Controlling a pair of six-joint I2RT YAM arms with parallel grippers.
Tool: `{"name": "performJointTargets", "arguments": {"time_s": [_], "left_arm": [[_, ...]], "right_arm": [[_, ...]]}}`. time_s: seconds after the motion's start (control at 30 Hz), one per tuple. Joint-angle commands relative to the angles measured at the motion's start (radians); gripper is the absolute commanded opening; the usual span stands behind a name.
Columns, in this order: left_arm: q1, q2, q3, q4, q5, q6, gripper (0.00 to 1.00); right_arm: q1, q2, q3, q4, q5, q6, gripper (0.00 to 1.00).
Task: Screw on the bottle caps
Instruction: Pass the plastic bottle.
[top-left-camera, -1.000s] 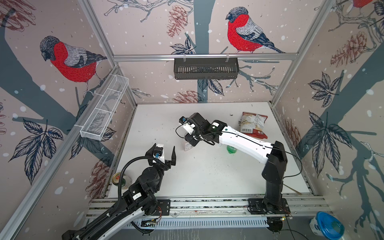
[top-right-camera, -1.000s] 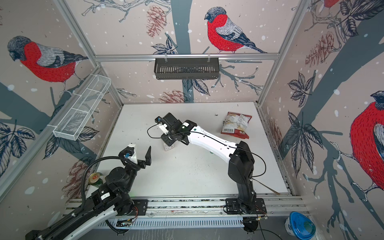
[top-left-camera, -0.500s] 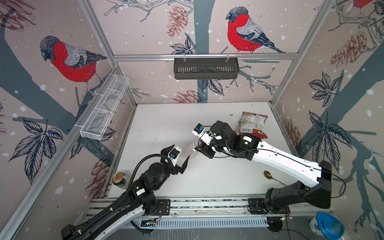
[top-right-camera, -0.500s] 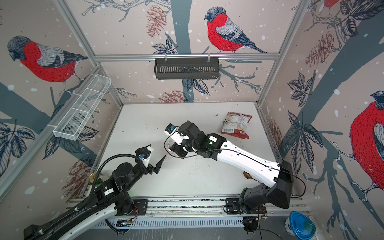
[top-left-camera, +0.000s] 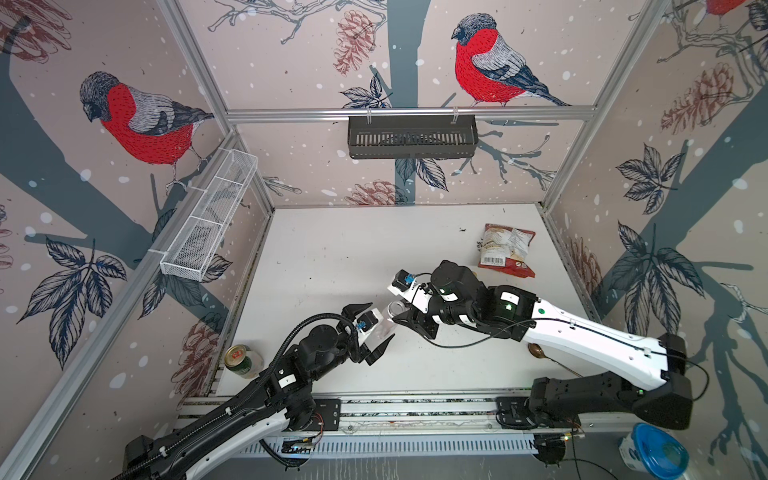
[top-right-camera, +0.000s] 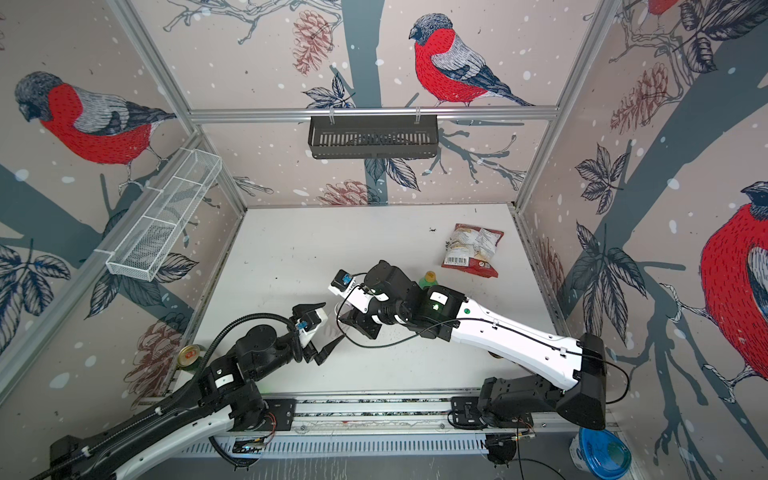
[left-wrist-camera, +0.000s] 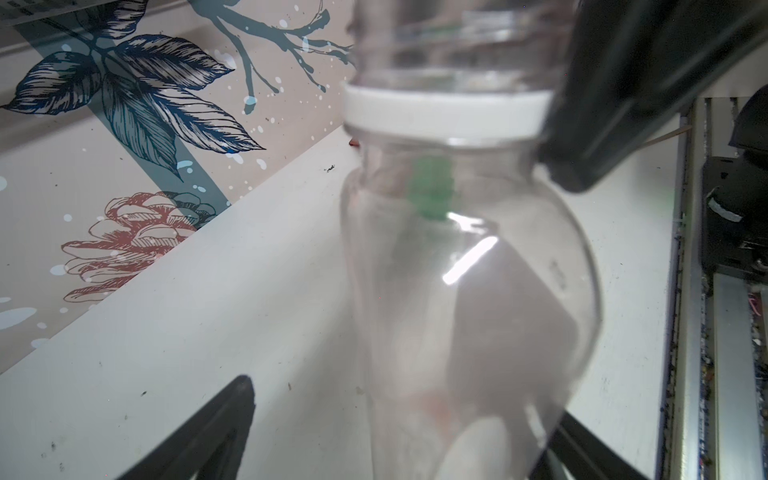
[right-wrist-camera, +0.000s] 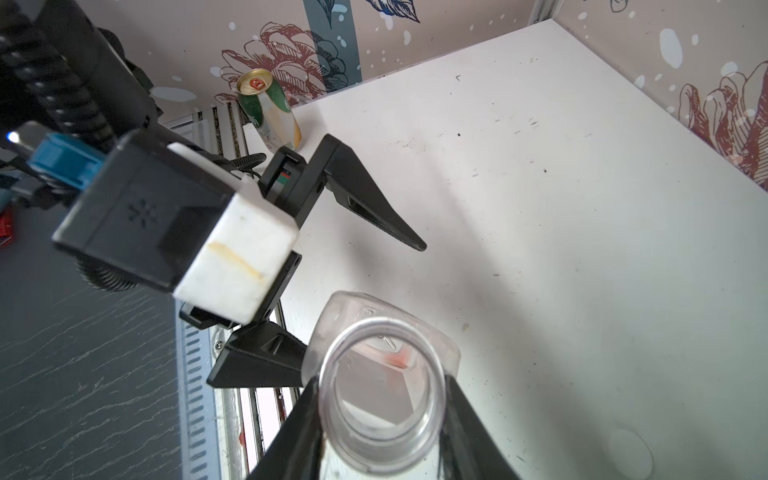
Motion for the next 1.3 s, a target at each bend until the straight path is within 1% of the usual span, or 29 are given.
{"name": "performJointTargets", "arguments": {"time_s": [0.0, 0.27, 0.37, 0.53, 0.7, 0.87, 1.07, 1.2, 1.27], "left_arm": [[-0.001, -0.013, -0.006, 0.022, 0.039, 0.025, 0.95], [-0.007, -0.046, -0.031, 0.043, 0.061, 0.034, 0.86], [-0.01, -0.044, -0.029, 0.042, 0.063, 0.041, 0.82], [-0.012, -0.05, -0.033, 0.048, 0.058, 0.04, 0.78], [-0.013, -0.059, -0.035, 0.05, 0.058, 0.037, 0.72], [-0.013, -0.067, -0.038, 0.048, 0.056, 0.032, 0.63], [-0.013, -0.072, -0.041, 0.05, 0.054, 0.028, 0.56], [-0.013, -0.073, -0.041, 0.051, 0.045, 0.025, 0.55], [-0.013, -0.076, -0.041, 0.052, 0.041, 0.023, 0.54]], "right_arm": [[0.006, -0.005, -0.008, 0.055, -0.01, -0.007, 0.41], [0.023, -0.003, -0.013, 0.069, -0.016, 0.003, 0.41], [0.033, 0.004, -0.011, 0.071, -0.016, 0.003, 0.41], [0.048, 0.013, -0.004, 0.071, -0.017, 0.0, 0.41], [0.052, 0.016, -0.005, 0.076, -0.015, 0.0, 0.41], [0.053, 0.022, -0.005, 0.08, -0.012, 0.001, 0.41], [0.054, 0.023, -0.006, 0.083, -0.01, 0.002, 0.41], [0.054, 0.027, -0.007, 0.086, -0.009, 0.004, 0.42], [0.055, 0.028, -0.008, 0.086, -0.006, 0.006, 0.44]]}}
